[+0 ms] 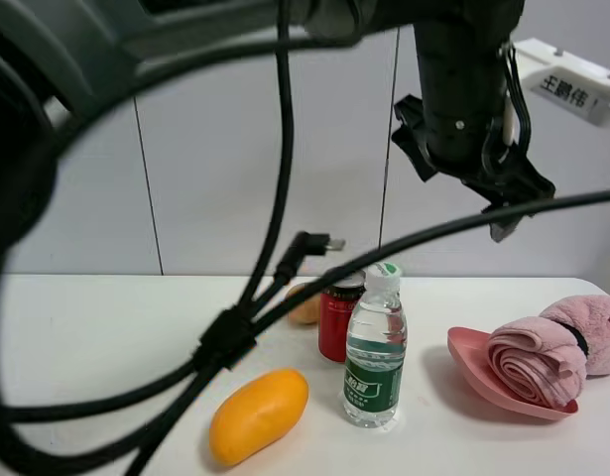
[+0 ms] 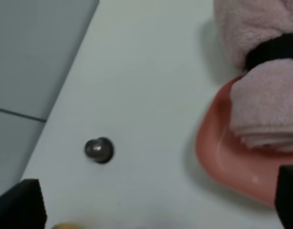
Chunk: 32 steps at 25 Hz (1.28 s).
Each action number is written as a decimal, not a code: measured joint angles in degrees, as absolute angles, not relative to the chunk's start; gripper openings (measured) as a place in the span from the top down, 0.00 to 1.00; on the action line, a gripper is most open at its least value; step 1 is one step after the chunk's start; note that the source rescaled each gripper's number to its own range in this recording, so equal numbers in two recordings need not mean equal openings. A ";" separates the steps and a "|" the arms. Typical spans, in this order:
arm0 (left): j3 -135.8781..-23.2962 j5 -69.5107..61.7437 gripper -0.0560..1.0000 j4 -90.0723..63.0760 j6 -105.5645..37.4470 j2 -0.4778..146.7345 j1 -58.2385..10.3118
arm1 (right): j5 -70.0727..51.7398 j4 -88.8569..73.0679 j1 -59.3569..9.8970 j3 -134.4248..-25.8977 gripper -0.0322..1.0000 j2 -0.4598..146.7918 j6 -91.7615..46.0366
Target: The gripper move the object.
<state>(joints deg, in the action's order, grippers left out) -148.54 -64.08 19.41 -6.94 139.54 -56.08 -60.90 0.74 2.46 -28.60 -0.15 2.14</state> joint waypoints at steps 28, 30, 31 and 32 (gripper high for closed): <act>-116.89 -69.66 0.04 18.62 1.74 91.47 -39.10 | -60.90 0.74 2.46 -28.60 0.00 -0.15 2.14; -109.95 -69.66 0.04 16.15 3.10 86.49 -34.73 | -60.90 0.74 2.46 -28.60 0.00 -0.15 2.14; -106.38 -69.62 0.04 15.01 3.52 83.64 -32.46 | -60.90 0.74 2.46 -28.60 0.00 -0.15 2.14; -103.37 -69.62 0.04 14.17 3.72 80.72 -30.54 | -60.90 0.74 2.46 -28.60 0.00 -0.15 2.14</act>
<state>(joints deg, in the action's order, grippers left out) -103.37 -69.62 14.17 3.72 80.72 -30.54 -60.90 0.74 2.46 -28.60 -0.15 2.14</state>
